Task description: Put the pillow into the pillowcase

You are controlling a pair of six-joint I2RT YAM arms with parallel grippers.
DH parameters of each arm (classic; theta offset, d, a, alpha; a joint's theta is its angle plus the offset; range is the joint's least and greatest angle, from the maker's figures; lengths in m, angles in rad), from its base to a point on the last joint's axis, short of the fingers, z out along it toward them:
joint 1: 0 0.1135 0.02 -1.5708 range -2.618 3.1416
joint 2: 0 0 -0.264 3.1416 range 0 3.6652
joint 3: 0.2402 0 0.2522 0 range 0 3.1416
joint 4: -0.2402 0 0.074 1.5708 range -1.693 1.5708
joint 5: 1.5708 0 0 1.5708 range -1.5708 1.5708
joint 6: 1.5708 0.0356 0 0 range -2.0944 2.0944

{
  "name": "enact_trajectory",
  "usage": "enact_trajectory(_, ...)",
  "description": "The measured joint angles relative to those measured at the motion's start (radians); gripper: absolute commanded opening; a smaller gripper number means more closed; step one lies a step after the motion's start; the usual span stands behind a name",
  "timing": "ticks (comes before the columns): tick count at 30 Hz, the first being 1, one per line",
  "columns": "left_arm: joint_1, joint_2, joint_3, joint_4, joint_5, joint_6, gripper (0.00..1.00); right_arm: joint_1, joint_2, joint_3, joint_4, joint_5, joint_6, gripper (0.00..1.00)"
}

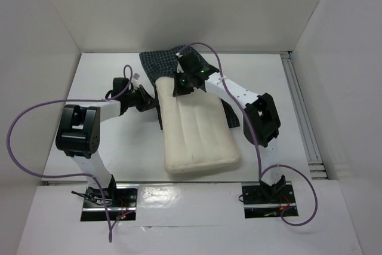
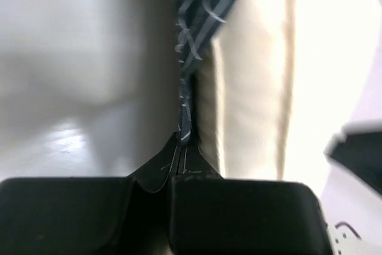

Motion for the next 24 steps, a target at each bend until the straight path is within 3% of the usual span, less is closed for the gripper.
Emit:
enact_trajectory(4,-0.004,-0.056,-0.046,0.047,0.026,-0.003,0.00,0.000,-0.001,0.003,-0.001,0.076,0.059,0.00)
enact_trajectory(20,0.006,-0.131,-0.171,0.072,0.076,-0.016,0.00,0.004,0.087,0.044,-0.040,0.100,0.093,0.00)
enact_trajectory(24,0.010,-0.203,-0.232,0.070,0.063,-0.005,0.00,0.006,0.171,0.208,-0.129,0.086,0.102,0.00)
